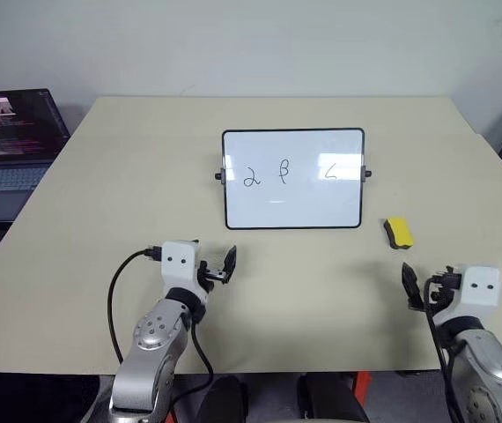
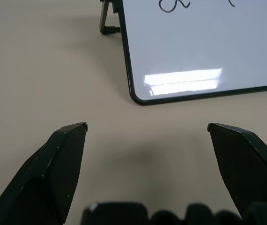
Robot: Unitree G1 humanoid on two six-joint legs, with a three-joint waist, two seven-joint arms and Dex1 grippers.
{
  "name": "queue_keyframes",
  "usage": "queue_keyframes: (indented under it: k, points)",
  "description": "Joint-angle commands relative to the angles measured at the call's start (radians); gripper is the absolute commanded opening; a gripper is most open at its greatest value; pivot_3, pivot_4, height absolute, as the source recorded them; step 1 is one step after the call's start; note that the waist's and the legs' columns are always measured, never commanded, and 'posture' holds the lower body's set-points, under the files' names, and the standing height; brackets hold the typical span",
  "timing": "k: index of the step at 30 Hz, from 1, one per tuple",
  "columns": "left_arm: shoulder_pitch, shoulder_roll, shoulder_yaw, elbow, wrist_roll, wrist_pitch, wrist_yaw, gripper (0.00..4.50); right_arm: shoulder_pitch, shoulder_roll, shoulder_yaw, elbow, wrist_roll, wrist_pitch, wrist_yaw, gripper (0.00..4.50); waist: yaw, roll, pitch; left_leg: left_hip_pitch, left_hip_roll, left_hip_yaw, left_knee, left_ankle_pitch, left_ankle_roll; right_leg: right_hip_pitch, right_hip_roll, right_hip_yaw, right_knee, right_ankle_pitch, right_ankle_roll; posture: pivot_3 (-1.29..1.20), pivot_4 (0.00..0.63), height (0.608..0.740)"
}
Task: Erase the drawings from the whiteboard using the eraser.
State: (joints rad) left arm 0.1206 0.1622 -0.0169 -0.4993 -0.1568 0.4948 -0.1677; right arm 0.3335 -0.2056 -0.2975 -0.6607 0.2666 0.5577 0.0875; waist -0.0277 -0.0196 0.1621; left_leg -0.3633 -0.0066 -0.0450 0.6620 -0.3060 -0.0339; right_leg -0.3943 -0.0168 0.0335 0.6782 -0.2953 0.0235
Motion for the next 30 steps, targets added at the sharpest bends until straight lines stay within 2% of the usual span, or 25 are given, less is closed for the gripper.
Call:
queue_keyframes:
  k: [1, 9, 15, 23, 30]
  points:
    - [-0.01, 0.004, -0.017, -0.037, -0.008, -0.01, -0.016, 4.5, -0.014, -0.003, -0.017, -0.044, 0.01, 0.001, -0.002, 4.48, -0.001, 0.0, 0.0, 0.0, 0.0, 0.0, 0.0, 0.0, 0.0, 0.0, 0.0, 0.0, 0.0, 0.0, 0.0, 0.0, 0.15, 0.74]
    - [-0.057, 0.015, 0.027, -0.007, -0.004, -0.032, -0.012, 4.5, -0.117, 0.001, 0.01, 0.029, -0.005, -0.021, -0.011, 4.48, -0.001, 0.0, 0.0, 0.001, 0.0, -0.001, 0.001, 0.0, 0.0, 0.003, 0.0, -0.001, 0.0, 0.0, 0.0, 0.0, 0.15, 0.74]
    - [-0.061, 0.032, 0.059, 0.019, 0.004, -0.063, -0.023, 4.5, -0.147, 0.023, 0.05, 0.078, -0.024, -0.055, -0.008, 4.48, -0.001, 0.0, 0.0, 0.001, 0.0, -0.003, 0.0, 0.0, 0.0, 0.003, 0.0, -0.002, -0.002, 0.0, 0.0, 0.0, 0.15, 0.74]
    - [-0.027, 0.024, 0.076, -0.004, -0.006, -0.052, -0.013, 4.5, -0.159, 0.0, 0.028, 0.12, -0.02, -0.082, 0.015, 4.48, 0.0, 0.0, 0.0, 0.001, -0.001, -0.003, 0.0, 0.0, 0.0, 0.003, -0.001, -0.003, -0.002, 0.0, 0.0, 0.0, 0.15, 0.74]
    - [-0.082, 0.072, 0.117, -0.01, -0.114, -0.01, -0.11, 4.5, -0.158, 0.007, 0.065, 0.084, -0.033, -0.06, 0.002, 4.48, 0.0, 0.0, 0.0, 0.001, -0.001, -0.004, 0.0, 0.0, 0.0, 0.003, -0.001, -0.004, -0.001, 0.0, 0.0, 0.0, 0.15, 0.74]
